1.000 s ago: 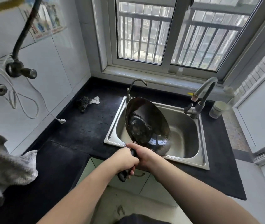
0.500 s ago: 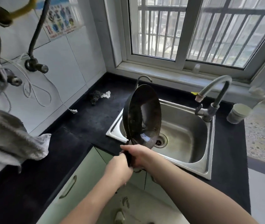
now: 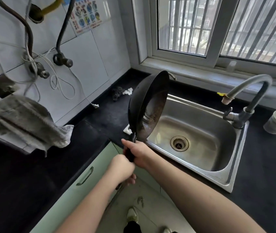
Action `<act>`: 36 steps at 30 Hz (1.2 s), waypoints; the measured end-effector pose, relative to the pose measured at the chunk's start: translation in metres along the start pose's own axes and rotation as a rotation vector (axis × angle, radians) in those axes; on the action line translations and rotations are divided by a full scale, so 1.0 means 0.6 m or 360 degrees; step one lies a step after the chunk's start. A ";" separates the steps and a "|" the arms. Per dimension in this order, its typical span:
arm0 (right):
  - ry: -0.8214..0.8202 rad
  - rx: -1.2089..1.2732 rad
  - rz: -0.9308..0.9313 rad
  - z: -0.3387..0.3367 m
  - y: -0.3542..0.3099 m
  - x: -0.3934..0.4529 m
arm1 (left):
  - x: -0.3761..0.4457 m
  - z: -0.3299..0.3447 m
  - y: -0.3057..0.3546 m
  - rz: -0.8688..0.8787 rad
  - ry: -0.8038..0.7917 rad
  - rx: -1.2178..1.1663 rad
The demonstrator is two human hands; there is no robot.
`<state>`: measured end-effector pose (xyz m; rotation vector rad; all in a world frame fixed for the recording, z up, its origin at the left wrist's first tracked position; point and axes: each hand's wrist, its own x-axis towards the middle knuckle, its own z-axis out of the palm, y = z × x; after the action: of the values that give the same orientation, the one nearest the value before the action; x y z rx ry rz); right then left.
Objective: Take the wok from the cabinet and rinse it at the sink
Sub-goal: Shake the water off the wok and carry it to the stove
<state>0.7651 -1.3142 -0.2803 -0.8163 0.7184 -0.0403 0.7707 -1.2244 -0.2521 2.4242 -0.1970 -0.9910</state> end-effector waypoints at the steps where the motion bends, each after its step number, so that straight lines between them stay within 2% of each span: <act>1: -0.0023 -0.0020 -0.0019 0.003 -0.002 -0.002 | 0.001 -0.004 0.000 -0.0018 -0.0071 -0.0092; 5: -0.0104 -0.0100 -0.0105 0.009 -0.015 -0.009 | -0.002 -0.017 -0.002 0.0155 0.0107 0.0021; 12: -0.0186 -0.0232 -0.0225 0.016 -0.035 -0.018 | -0.015 -0.038 -0.001 0.0408 0.0212 0.0198; 18: -0.0238 0.0118 -0.0121 0.029 -0.068 -0.026 | -0.025 -0.063 0.016 0.0524 0.0343 0.0400; 23: -0.0098 0.0356 0.0038 0.037 -0.096 -0.028 | -0.034 -0.061 0.037 0.0535 0.0414 0.0521; 36: 0.0199 0.0125 -0.0101 0.036 -0.097 -0.041 | -0.041 -0.038 0.047 0.0598 0.0371 0.0506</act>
<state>0.7728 -1.3334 -0.2172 -0.7660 0.8036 -0.1772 0.7702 -1.2318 -0.2088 2.6210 -0.7440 -0.5362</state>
